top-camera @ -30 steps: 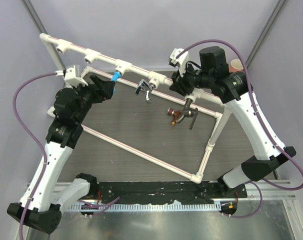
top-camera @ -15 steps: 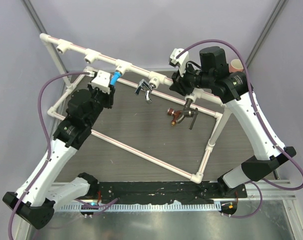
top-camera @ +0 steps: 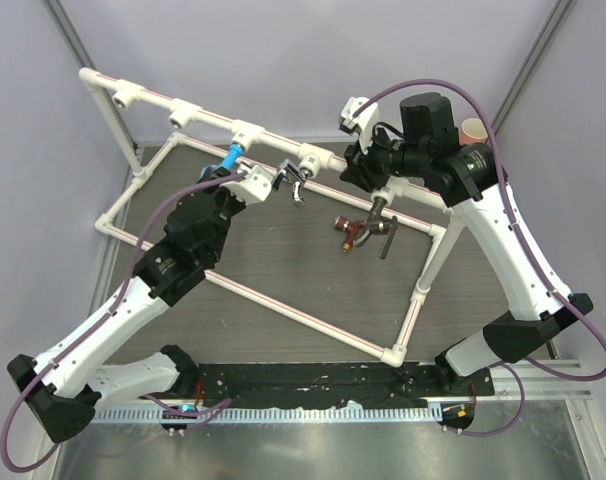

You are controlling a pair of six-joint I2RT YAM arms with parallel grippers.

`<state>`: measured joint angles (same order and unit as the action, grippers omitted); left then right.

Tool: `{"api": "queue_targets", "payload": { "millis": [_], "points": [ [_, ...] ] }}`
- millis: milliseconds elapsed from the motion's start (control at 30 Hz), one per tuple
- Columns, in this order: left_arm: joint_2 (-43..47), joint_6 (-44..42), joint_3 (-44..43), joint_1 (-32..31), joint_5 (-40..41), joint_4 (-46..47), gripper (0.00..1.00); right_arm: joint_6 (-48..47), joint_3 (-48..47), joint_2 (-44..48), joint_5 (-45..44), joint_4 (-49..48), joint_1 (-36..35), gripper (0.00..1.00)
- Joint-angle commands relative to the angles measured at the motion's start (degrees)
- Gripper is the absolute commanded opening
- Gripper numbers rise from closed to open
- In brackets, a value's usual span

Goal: Install the water faucets

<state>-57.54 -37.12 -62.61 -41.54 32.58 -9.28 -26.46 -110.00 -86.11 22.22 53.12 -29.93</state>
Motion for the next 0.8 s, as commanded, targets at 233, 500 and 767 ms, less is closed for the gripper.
{"api": "queue_targets", "payload": {
  "millis": [233,500,767],
  "points": [
    [-3.7,-33.4,11.2,-8.6,8.0,15.8,0.00,1.8,1.5,-2.2,2.4,0.0,-0.9,0.01],
    [-1.2,-25.6,10.5,-8.6,7.3,15.8,0.44,1.8,1.7,-2.3,2.4,0.0,-1.0,0.01],
    [5.4,5.1,0.0,-4.7,-1.7,3.9,0.93,1.8,1.5,-2.4,2.6,0.0,-1.0,0.01]
  ]
}}
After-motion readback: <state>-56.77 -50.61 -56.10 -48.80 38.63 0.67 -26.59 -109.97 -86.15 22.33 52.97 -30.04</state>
